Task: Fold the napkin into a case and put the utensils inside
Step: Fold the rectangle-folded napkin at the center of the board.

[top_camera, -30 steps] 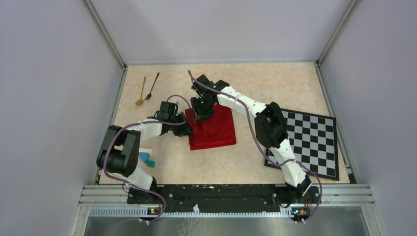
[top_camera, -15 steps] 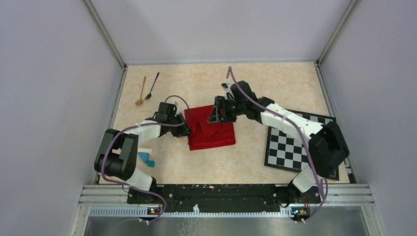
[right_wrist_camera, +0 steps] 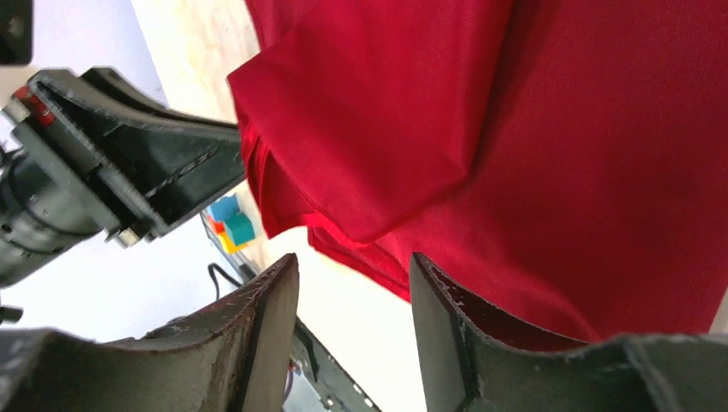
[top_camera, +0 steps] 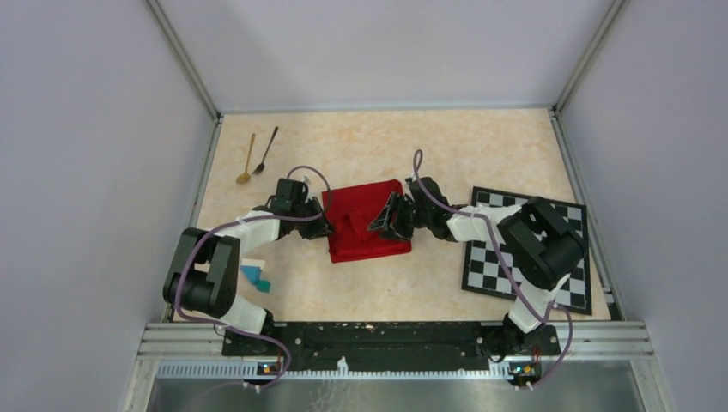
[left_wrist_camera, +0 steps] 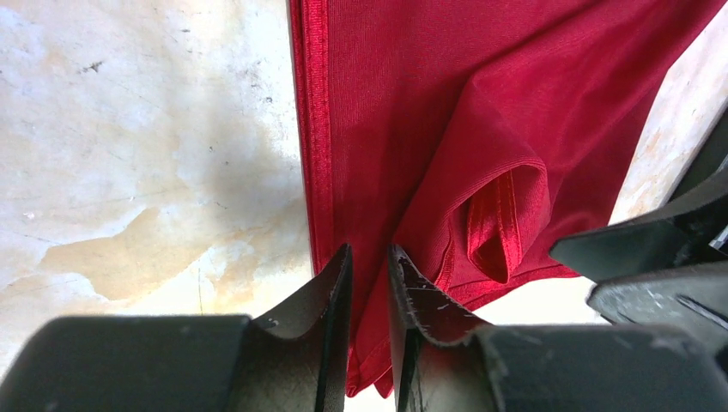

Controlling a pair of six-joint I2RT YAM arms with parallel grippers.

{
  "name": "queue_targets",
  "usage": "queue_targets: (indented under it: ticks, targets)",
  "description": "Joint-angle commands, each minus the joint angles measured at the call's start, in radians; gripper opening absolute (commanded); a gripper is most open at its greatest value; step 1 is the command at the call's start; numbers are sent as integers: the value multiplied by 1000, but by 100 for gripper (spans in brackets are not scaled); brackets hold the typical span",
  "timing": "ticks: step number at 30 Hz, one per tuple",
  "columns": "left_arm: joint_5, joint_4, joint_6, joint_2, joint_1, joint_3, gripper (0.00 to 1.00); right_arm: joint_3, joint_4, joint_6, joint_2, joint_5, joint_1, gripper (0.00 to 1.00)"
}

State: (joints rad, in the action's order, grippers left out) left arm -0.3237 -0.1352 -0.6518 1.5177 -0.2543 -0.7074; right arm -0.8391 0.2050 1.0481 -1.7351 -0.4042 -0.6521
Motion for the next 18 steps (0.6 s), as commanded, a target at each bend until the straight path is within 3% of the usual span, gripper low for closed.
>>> queue_targets:
  ticks: [1, 8, 14, 18]
  targets:
    - [-3, 4, 18, -38, 0, 4, 26, -27, 107, 57, -67, 35, -4, 48]
    - [-2, 4, 22, -46, 0, 8, 24, -36, 133, 82, -121, 41, -9, 44]
    - [-2, 5, 21, -50, 0, 17, 23, -126, 134, 56, -151, 50, -8, 25]
    - [-1, 9, 22, -53, 0, 26, 23, -221, 97, 39, -156, 59, -9, 19]
